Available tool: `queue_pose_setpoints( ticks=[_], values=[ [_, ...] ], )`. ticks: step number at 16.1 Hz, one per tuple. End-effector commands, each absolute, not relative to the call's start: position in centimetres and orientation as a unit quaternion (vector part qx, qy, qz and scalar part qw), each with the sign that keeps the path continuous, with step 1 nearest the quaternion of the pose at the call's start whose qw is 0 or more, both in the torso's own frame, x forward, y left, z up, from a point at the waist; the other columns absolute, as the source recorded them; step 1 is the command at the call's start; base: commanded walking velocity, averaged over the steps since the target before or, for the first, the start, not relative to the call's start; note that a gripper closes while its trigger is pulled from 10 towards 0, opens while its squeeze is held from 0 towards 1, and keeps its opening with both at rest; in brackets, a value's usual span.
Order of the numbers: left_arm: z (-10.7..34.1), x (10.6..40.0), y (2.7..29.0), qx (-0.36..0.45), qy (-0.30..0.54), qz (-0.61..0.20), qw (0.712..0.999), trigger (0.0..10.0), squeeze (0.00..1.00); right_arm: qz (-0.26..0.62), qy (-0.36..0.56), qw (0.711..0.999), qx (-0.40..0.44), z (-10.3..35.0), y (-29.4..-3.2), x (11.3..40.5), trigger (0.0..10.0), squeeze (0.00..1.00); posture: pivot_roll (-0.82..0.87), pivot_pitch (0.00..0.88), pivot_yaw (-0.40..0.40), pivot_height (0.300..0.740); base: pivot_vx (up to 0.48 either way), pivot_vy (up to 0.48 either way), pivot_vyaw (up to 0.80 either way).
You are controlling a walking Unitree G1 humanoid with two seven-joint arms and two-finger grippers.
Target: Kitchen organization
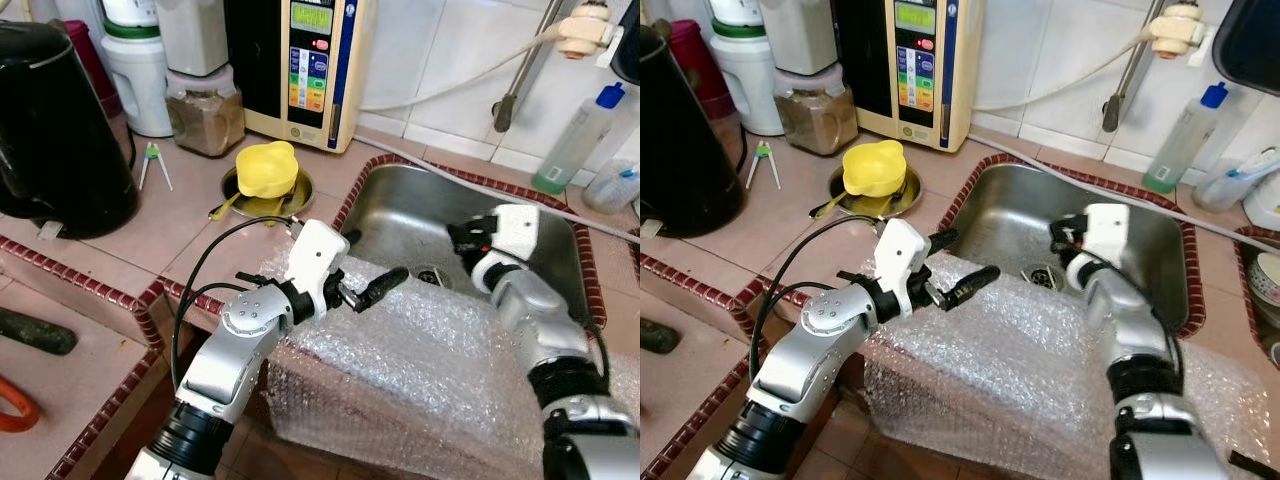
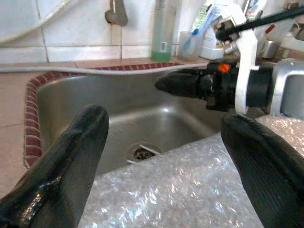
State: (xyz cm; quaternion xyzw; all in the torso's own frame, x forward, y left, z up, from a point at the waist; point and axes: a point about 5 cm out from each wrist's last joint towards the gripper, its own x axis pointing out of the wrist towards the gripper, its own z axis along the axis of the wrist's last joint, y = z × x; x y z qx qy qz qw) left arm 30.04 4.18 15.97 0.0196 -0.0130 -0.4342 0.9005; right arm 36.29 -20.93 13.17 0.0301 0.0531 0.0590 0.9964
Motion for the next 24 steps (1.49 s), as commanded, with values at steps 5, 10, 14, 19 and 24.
queue_pose_setpoints(
  ticks=[5, 10, 14, 19, 24],
  values=[
    [19.0, 33.9, 8.5, 0.036, -0.095, -0.246, 0.964, 10.0, 1.0, 0.072, -0.041, 0.996, 0.023, 16.4, -18.4, 34.1, 10.0, 1.0, 0.01, 0.058, -0.062, 0.74, 0.0, 0.0, 0.0],
    [19.9, 36.8, 11.3, 0.056, -0.09, -0.15, 0.983, 10.0, 1.0, 0.116, -0.084, 0.988, 0.053, 18.8, -13.8, 30.6, 10.0, 0.0, -0.02, 0.069, -0.052, 0.74, 0.0, 0.0, 0.0],
    [19.9, 39.2, 12.9, 0.051, -0.044, -0.046, 0.997, 10.0, 1.0, 0.15, -0.067, 0.981, 0.101, 19.7, -11.4, 28.5, 10.0, 0.0, -0.04, 0.079, -0.04, 0.74, 0.0, 0.0, 0.0],
    [18.9, 40.9, 13.6, -0.009, 0.035, 0.016, 0.999, 10.0, 0.0, 0.143, -0.056, 0.985, 0.081, 20.1, -11.1, 27.5, 10.0, 0.0, -0.07, 0.092, -0.031, 0.74, 0.0, 0.0, 0.0],
    [18.6, 41.3, 13.1, -0.038, 0.061, 0.007, 0.997, 10.0, 0.0, 0.146, -0.067, 0.987, 0.028, 20.4, -10.4, 26.9, 10.0, 0.0, -0.09, 0.097, -0.023, 0.74, 0.0, 0.0, 0.0]
  ],
)
